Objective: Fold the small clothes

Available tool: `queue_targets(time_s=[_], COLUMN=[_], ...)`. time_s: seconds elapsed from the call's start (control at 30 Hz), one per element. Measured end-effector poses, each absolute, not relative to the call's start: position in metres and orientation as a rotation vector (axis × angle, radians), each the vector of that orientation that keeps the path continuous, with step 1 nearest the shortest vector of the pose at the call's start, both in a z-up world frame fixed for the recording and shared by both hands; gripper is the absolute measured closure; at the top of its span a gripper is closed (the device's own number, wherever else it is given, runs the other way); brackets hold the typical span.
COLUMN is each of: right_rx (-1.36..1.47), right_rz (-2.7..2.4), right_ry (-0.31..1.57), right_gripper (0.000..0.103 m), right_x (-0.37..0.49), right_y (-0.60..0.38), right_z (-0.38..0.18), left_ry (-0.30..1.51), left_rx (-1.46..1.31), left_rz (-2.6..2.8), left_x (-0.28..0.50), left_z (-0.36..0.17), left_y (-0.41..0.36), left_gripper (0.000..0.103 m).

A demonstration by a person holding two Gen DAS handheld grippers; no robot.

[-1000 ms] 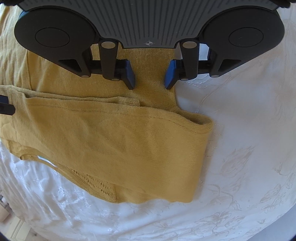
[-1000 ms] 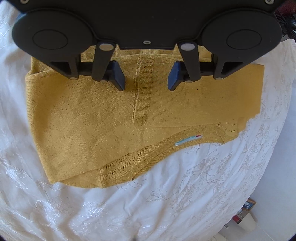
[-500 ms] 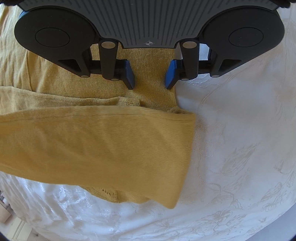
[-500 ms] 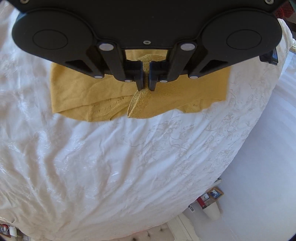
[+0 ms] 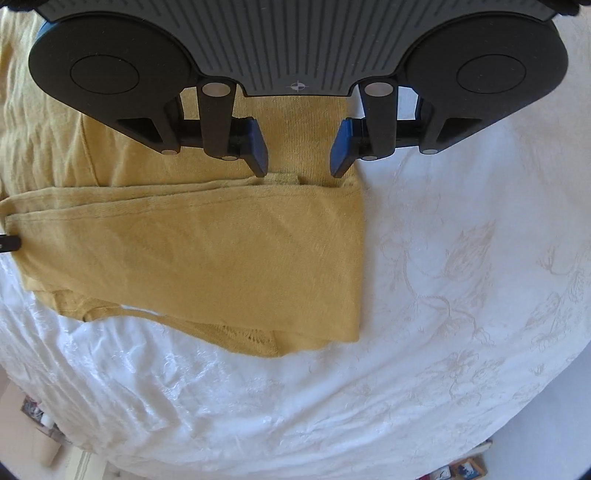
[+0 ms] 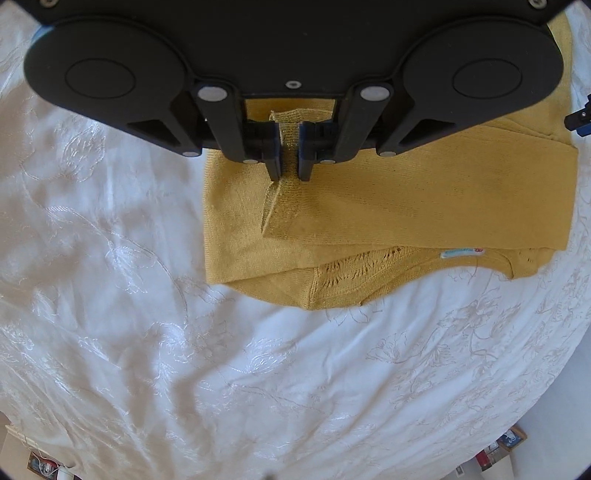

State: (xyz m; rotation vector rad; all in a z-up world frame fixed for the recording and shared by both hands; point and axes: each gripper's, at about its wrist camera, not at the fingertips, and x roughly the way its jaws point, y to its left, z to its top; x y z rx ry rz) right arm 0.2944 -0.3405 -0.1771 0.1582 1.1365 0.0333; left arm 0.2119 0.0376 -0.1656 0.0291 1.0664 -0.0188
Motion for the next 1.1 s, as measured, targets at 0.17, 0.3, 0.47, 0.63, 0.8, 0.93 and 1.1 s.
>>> queue_targets(time_s=[0.17,0.3,0.47,0.63,0.8,0.93,1.1], right_rx=[0.127,0.107,0.093,0.092,0.195,0.214,0.231], right_rz=[-0.05,-0.015,0.09,0.086,0.023,0.043,0.07], right_ry=[1.12,1.03,1.01,1.057,1.105,1.092,1.075], right_gripper=[0.081,0.053,0.042,0.042,0.033,0.029,0.012], right_x=[0.293,0.289,0.3,0.313,0.319,0.318,0.317], right_y=[-0.347,-0.34,-0.318,-0.314,-0.337,-0.339,-0.335], right_z=[-0.177,-0.161,-0.165,-0.187,-0.206,-0.214,-0.219], left_ry=[1.026,1.017,1.049,1.097,1.119,1.111,1.065], left_rx=[0.005,-0.006,0.026,0.038,0.006,-0.014,-0.024], left_rz=[-0.03,-0.043,-0.049,0.011,0.002,-0.031,-0.011], left_x=[0.238,0.261,0.286,0.301,0.309,0.31,0.309], left_z=[-0.16,-0.163,-0.178,-0.197,-0.208,-0.213,-0.219], left_y=[0.033,0.03,0.022,0.032,0.045,0.046,0.038], left_gripper=[0.066,0.065,0.05,0.041,0.022,0.007,0.0])
